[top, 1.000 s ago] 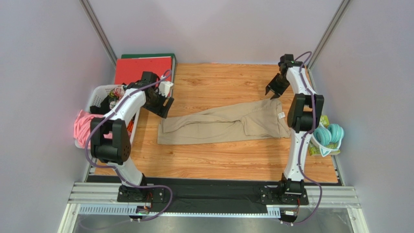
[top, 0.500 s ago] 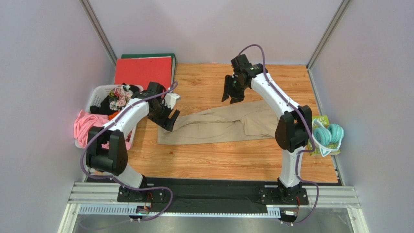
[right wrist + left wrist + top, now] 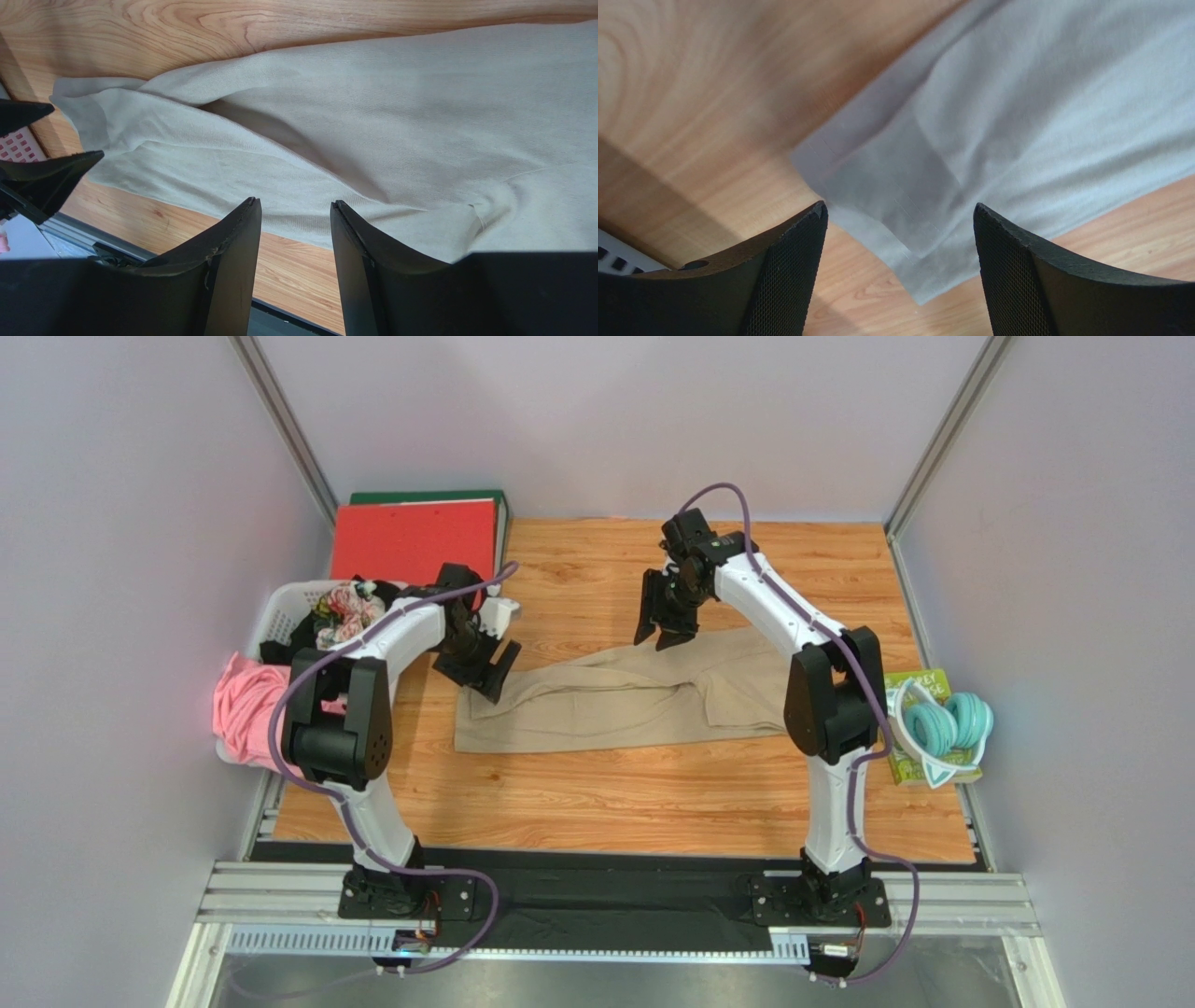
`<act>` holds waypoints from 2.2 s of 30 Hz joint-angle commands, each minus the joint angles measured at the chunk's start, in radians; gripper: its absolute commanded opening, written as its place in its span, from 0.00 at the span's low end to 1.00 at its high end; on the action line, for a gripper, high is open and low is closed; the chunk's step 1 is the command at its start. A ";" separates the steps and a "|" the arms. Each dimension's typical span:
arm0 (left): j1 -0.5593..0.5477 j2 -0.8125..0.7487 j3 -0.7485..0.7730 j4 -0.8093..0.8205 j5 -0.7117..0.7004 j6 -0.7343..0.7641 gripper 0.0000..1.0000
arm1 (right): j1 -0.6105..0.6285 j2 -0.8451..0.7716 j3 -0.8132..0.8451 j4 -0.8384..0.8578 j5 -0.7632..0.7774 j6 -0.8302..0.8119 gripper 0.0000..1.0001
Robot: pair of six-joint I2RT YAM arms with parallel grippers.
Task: Fold and stack the t-shirts
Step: Fold the tshirt
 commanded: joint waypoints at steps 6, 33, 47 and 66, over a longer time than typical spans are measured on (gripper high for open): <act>0.023 0.079 0.131 0.016 0.030 -0.033 0.65 | 0.013 0.025 -0.010 0.041 -0.028 -0.008 0.43; 0.056 0.020 0.082 0.013 0.030 -0.008 0.00 | 0.007 0.000 -0.079 0.050 0.010 -0.007 0.41; 0.062 -0.053 0.264 -0.101 0.016 0.013 0.00 | -0.014 0.005 -0.122 0.068 0.011 -0.001 0.40; 0.062 0.165 0.624 -0.208 -0.011 0.056 0.00 | -0.039 -0.003 -0.161 0.094 -0.008 -0.005 0.40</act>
